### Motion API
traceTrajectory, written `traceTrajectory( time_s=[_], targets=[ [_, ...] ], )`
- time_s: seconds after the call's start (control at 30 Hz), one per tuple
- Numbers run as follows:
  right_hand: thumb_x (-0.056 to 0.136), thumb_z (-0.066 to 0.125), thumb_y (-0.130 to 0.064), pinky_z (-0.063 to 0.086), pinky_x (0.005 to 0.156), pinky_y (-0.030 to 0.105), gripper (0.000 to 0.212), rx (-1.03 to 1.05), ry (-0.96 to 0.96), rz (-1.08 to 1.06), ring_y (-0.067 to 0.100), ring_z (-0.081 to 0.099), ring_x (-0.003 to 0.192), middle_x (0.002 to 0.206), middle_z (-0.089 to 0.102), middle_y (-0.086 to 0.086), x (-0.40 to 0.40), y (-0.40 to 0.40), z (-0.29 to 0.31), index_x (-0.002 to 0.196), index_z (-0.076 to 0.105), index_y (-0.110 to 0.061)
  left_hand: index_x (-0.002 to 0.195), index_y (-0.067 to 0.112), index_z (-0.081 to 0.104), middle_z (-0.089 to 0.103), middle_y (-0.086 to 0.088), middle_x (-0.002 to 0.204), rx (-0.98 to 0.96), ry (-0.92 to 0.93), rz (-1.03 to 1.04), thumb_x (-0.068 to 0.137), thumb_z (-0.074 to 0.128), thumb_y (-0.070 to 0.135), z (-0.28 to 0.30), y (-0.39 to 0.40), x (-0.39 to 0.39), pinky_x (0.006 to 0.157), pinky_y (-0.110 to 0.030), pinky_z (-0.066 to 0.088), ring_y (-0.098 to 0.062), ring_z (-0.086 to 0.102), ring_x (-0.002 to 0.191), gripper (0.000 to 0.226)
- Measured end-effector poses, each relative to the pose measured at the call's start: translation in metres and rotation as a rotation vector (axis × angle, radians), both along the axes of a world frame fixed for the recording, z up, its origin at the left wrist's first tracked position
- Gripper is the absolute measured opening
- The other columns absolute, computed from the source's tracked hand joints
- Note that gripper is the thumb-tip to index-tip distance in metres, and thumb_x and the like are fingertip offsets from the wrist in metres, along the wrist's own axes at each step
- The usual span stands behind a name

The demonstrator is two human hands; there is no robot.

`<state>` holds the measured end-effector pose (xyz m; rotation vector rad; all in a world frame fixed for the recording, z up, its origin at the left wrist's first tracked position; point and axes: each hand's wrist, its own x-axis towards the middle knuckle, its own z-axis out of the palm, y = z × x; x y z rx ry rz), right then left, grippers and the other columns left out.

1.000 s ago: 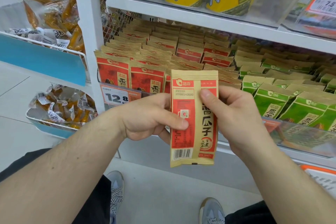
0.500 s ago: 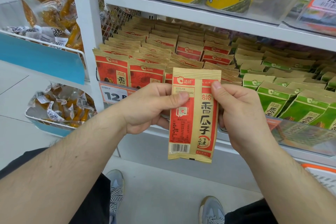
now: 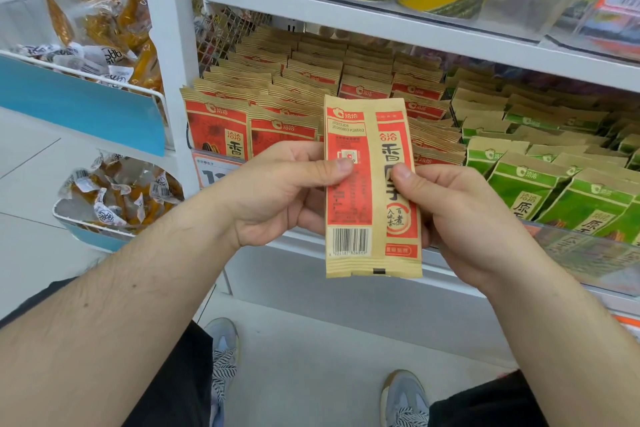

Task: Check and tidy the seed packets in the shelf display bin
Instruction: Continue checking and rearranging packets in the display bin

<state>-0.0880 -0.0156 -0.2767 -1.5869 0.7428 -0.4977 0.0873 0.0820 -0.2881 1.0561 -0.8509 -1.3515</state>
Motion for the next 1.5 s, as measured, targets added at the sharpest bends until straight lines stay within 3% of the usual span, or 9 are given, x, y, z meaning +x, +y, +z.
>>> traceTrajectory(
  time_s=[0.27,0.37,0.47,0.63,0.77,0.93,1.07,1.33,1.5],
  targets=[
    [0.082,0.058,-0.039,0.035,0.04,0.02,0.036,0.032,-0.041,0.02,0.02,0.053,0.048,0.065,0.07,0.01,0.001,0.0,-0.002,0.079,0.072,-0.006,0.104,0.012,0.073,0.074,-0.015,0.097,-0.024,-0.029,-0.014,0.082,0.069,0.022,-0.003,-0.001,0.004,0.057,-0.033,0.06,-0.024,0.073,0.077,0.025],
    [0.097,0.047,-0.03,0.047,0.044,0.019,0.032,0.151,-0.096,-0.003,0.01,0.063,0.049,0.067,0.072,0.004,0.002,0.001,-0.002,0.084,0.07,-0.012,0.099,0.015,0.073,0.074,-0.007,0.087,-0.072,-0.066,0.024,0.08,0.057,0.054,0.0,-0.002,0.003,0.06,-0.032,0.059,-0.02,0.071,0.074,0.046],
    [0.101,0.041,-0.031,0.026,0.032,0.013,0.036,0.412,-0.213,-0.002,0.004,0.044,0.032,0.054,0.062,0.0,0.007,0.005,-0.006,0.085,0.067,-0.011,0.101,0.015,0.067,0.072,0.0,0.08,-0.089,-0.098,0.113,0.087,0.044,0.055,-0.001,-0.004,0.003,0.062,-0.032,0.055,-0.016,0.067,0.07,0.049],
    [0.06,0.082,-0.036,0.029,0.04,0.019,0.036,0.746,-0.28,0.409,0.011,0.039,0.04,0.064,0.058,0.006,0.018,0.016,-0.022,0.085,0.069,-0.013,0.105,0.007,0.064,0.067,-0.004,0.087,-0.158,-0.076,0.017,0.077,0.075,0.037,-0.009,-0.005,-0.004,0.073,-0.028,0.05,-0.022,0.057,0.075,0.042],
    [0.078,0.071,-0.027,0.053,0.059,0.029,0.009,0.553,-0.166,0.232,0.016,0.066,0.064,0.092,0.072,0.016,0.018,0.017,-0.022,0.078,0.075,-0.02,0.101,0.014,0.069,0.073,-0.009,0.091,-0.151,-0.029,0.042,0.065,0.088,0.027,-0.008,-0.004,-0.009,0.065,-0.038,0.051,-0.03,0.065,0.071,0.043],
    [0.094,0.055,-0.028,0.057,0.077,0.045,0.03,0.315,-0.069,-0.023,0.036,0.071,0.08,0.089,0.075,0.013,0.013,0.004,-0.017,0.079,0.079,-0.015,0.109,0.009,0.064,0.076,-0.01,0.096,-0.062,-0.056,0.222,0.066,0.078,0.013,0.001,-0.003,-0.007,0.063,-0.033,0.059,-0.024,0.074,0.082,0.046],
    [0.084,0.053,-0.062,0.03,0.049,0.028,0.067,0.146,-0.086,-0.04,0.023,0.048,0.051,0.071,0.063,0.012,0.008,-0.002,-0.008,0.092,0.069,0.003,0.107,0.01,0.063,0.076,-0.007,0.091,-0.036,-0.157,0.265,0.062,0.076,0.014,0.001,-0.003,-0.007,0.058,-0.029,0.057,-0.022,0.074,0.079,0.048],
    [0.078,0.064,-0.045,0.034,0.042,0.017,0.036,-0.054,-0.036,0.005,0.013,0.044,0.046,0.057,0.065,0.001,0.004,-0.003,-0.005,0.062,0.073,-0.014,0.11,0.008,0.064,0.076,-0.009,0.095,-0.038,-0.212,0.24,0.061,0.077,0.012,0.001,-0.003,-0.007,0.066,-0.031,0.059,-0.024,0.074,0.085,0.051],
    [0.071,0.076,-0.016,0.032,0.039,0.016,0.015,-0.013,-0.124,0.056,0.008,0.047,0.043,0.063,0.068,0.004,-0.001,-0.009,-0.005,0.084,0.072,-0.011,0.104,0.016,0.067,0.076,0.002,0.093,-0.043,-0.515,0.159,0.071,0.081,0.004,0.005,-0.001,-0.009,0.073,-0.031,0.061,-0.014,0.073,0.086,0.038]
  ],
)
